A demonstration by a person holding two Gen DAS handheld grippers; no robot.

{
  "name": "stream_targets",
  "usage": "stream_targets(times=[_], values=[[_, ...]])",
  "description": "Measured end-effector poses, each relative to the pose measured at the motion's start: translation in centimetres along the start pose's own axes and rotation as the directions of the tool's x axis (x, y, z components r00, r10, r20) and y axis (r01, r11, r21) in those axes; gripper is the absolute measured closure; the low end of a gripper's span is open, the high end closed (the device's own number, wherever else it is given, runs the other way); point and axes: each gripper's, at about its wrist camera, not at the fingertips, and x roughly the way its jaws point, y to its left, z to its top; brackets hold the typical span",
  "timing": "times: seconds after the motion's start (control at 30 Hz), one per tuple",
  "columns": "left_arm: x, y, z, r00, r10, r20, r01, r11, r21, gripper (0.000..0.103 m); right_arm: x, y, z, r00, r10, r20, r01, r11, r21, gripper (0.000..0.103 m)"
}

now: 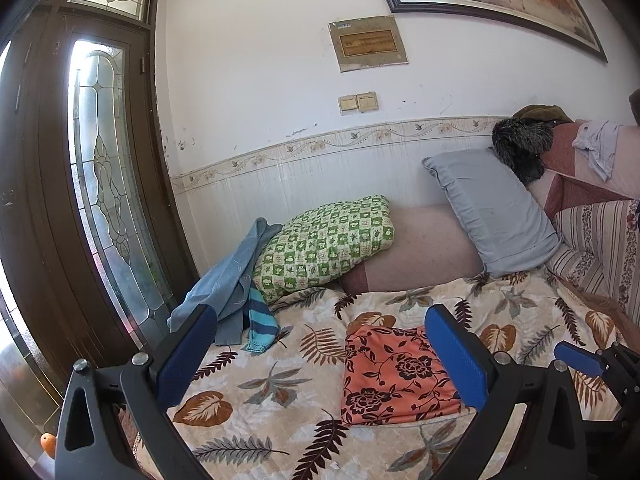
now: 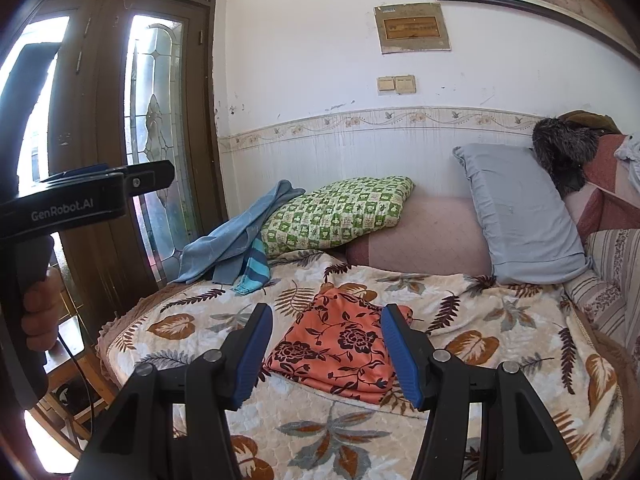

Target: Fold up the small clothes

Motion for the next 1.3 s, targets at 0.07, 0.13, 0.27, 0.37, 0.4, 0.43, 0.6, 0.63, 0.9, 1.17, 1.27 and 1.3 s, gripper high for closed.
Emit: stream_targets(times=[0.07, 0.13, 0.27, 0.37, 0.4, 0.43, 0.6, 0.63, 0.9, 1.17, 1.27, 1.3], values=[[0.4, -0.2, 0.0, 1.0, -0.001, -0.01, 0.001, 1.0, 0.008, 0.0, 0.4, -0.2, -0.2, 1.0, 0.003, -0.007, -0.003, 1.0, 0.008, 0.043], [0.7, -0.3, -0.1, 1.0, -0.001, -0.017, 0.002, 1.0, 0.013, 0.0, 0.7, -0.4, -0.3, 1.0, 0.005, -0.012, -0.005, 1.0, 0.015, 0.043], [1.2, -0.5, -0.2, 1.0, 0.0, -0.028, 0.0, 1.0, 0.015, 0.0, 1.3, -0.9, -0.5, 1.0, 0.011, -0.019, -0.01, 1.0, 0.028, 0.043], [1.5, -0.5, -0.3, 0.999, 0.0, -0.043, 0.001, 1.0, 0.018, 0.0, 1.5, -1.0, -0.7, 1.0, 0.014, -0.023, -0.013, 0.999, 0.037, 0.043], [1.5, -0.5, -0.3, 0.999, -0.002, -0.047, 0.003, 1.0, 0.018, 0.0, 1.5, -1.1, -0.7, 1.0, 0.015, -0.023, -0.014, 0.999, 0.041, 0.043], [1.5, -0.5, -0.3, 0.999, -0.004, -0.049, 0.005, 1.0, 0.018, 0.0, 1.6, -1.2, -0.8, 1.0, 0.015, -0.024, -0.014, 0.999, 0.044, 0.043], [0.8, -0.5, -0.1, 0.999, -0.006, -0.038, 0.006, 1.0, 0.018, 0.0, 1.3, -1.2, -0.6, 1.0, 0.02, -0.018, -0.019, 0.998, 0.052, 0.043], [0.7, -0.4, -0.1, 0.999, -0.006, -0.035, 0.007, 1.0, 0.017, 0.0, 1.1, -1.2, -0.5, 1.0, 0.02, -0.014, -0.02, 0.999, 0.051, 0.043], [-0.6, -0.1, 0.3, 1.0, -0.013, -0.012, 0.013, 1.0, 0.003, 0.0, -0.3, -0.7, -0.1, 1.0, 0.014, 0.008, -0.014, 0.999, 0.033, 0.043], [-1.2, 0.5, 0.0, 1.0, 0.014, -0.008, -0.014, 1.0, -0.005, 0.0, -0.4, 0.4, 0.6, 0.999, 0.038, 0.024, -0.039, 0.999, 0.012, 0.043], [-1.1, 1.2, -0.1, 0.999, 0.031, -0.015, -0.031, 0.999, -0.011, 0.0, 0.2, 1.1, 0.9, 0.998, 0.056, 0.022, -0.056, 0.998, -0.005, 0.043], [-1.0, 1.5, -0.1, 0.999, 0.033, -0.017, -0.033, 0.999, -0.016, 0.0, 0.4, 1.4, 0.9, 0.998, 0.061, 0.021, -0.06, 0.998, -0.009, 0.043]])
